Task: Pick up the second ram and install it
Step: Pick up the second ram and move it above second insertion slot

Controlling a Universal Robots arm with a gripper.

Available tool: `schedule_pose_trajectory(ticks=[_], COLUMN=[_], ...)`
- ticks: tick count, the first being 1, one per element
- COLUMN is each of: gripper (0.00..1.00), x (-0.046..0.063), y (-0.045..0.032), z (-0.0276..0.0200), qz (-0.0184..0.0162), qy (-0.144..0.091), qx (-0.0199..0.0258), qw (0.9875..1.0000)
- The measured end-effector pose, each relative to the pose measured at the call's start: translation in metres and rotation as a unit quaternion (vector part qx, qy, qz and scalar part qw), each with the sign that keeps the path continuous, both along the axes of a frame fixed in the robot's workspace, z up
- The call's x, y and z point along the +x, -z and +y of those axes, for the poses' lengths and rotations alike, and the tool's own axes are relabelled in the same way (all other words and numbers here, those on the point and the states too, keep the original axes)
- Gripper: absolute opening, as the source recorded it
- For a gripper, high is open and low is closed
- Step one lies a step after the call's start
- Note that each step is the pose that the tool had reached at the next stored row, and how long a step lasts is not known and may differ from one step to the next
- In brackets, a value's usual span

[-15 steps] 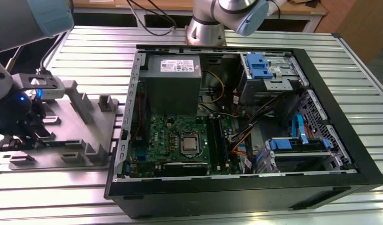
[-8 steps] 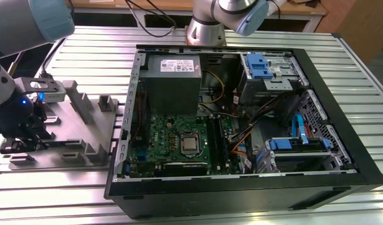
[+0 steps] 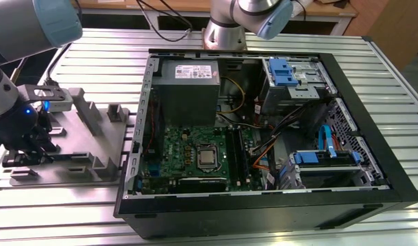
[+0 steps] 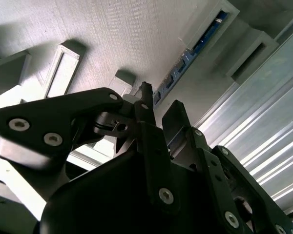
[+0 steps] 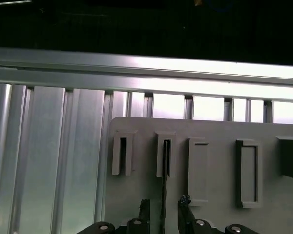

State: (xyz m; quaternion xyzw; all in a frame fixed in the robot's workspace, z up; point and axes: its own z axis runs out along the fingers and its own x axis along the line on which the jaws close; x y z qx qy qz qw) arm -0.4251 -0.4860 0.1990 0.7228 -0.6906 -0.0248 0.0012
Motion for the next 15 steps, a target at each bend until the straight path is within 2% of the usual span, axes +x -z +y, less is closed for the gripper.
schedule_pose_trajectory(ticks=[7, 8, 9, 10, 15], gripper=[0.34, 0.28, 0.28, 0.21, 0.21], x=[-0.0001, -0.0001, -0.0001, -0.0001, -0.0001], y=[0.0001, 0.0001, 0.0001, 0.0001, -0.0005], z=[0.0001, 0.0001, 0.0001, 0.0001, 0.0000], qz=[0.0000, 0.0000, 0.0000, 0.0000, 0.0000], qy=[0.000, 0.000, 0.000, 0.000, 0.000], qx=[0.0001, 0.0001, 0.0002, 0.0002, 0.0003], qw=[1.0000, 1.0000, 1.0000, 1.0000, 1.0000])
